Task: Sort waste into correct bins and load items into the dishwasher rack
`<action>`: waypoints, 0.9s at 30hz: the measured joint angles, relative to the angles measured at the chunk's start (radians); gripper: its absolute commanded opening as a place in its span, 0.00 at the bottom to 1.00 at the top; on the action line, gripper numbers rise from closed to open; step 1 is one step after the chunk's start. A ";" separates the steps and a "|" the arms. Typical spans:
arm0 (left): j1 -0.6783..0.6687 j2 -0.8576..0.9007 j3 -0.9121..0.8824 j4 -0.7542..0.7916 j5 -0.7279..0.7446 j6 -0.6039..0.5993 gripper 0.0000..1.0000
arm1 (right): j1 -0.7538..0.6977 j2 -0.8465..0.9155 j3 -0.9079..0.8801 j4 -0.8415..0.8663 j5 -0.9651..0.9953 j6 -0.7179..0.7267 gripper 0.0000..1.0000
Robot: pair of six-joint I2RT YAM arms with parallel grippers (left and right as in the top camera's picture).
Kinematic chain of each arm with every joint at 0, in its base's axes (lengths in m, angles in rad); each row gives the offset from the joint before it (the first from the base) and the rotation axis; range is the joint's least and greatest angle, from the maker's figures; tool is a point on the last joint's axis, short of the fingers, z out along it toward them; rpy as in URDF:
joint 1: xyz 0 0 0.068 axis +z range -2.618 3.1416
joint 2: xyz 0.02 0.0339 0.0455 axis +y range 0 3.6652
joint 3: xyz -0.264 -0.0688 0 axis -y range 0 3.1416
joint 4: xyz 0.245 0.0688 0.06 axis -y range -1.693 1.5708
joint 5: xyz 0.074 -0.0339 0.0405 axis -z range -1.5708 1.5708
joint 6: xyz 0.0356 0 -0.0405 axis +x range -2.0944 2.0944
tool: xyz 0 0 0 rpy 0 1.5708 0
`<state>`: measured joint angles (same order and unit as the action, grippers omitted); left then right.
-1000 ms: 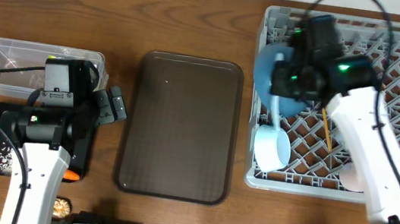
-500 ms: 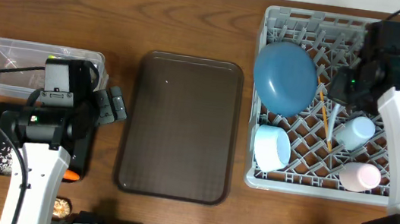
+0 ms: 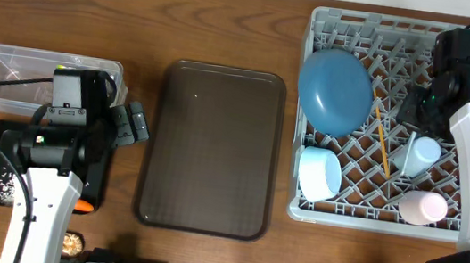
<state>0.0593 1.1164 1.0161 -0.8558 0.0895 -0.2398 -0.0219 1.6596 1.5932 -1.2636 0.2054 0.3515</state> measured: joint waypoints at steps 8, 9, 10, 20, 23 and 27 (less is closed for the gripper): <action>0.000 0.000 0.000 0.000 0.000 0.000 0.98 | 0.002 0.031 -0.039 0.084 0.003 -0.107 0.01; 0.000 0.000 0.000 0.000 0.000 0.000 0.98 | 0.002 0.034 -0.040 0.093 0.001 -0.123 0.01; 0.000 0.000 0.000 0.000 0.000 0.000 0.98 | 0.002 0.034 -0.040 0.101 -0.003 -0.137 0.01; 0.000 0.000 0.000 0.000 0.000 0.000 0.98 | 0.032 0.035 -0.040 0.171 -0.037 -0.247 0.37; 0.000 0.000 0.000 0.000 0.000 0.000 0.98 | 0.051 0.035 -0.038 0.153 -0.068 -0.257 0.38; 0.000 0.000 0.000 0.000 0.000 0.000 0.98 | 0.082 0.020 -0.029 0.154 -0.178 -0.261 0.40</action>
<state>0.0589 1.1164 1.0161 -0.8558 0.0895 -0.2398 0.0601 1.6798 1.5639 -1.1095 0.0273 0.0906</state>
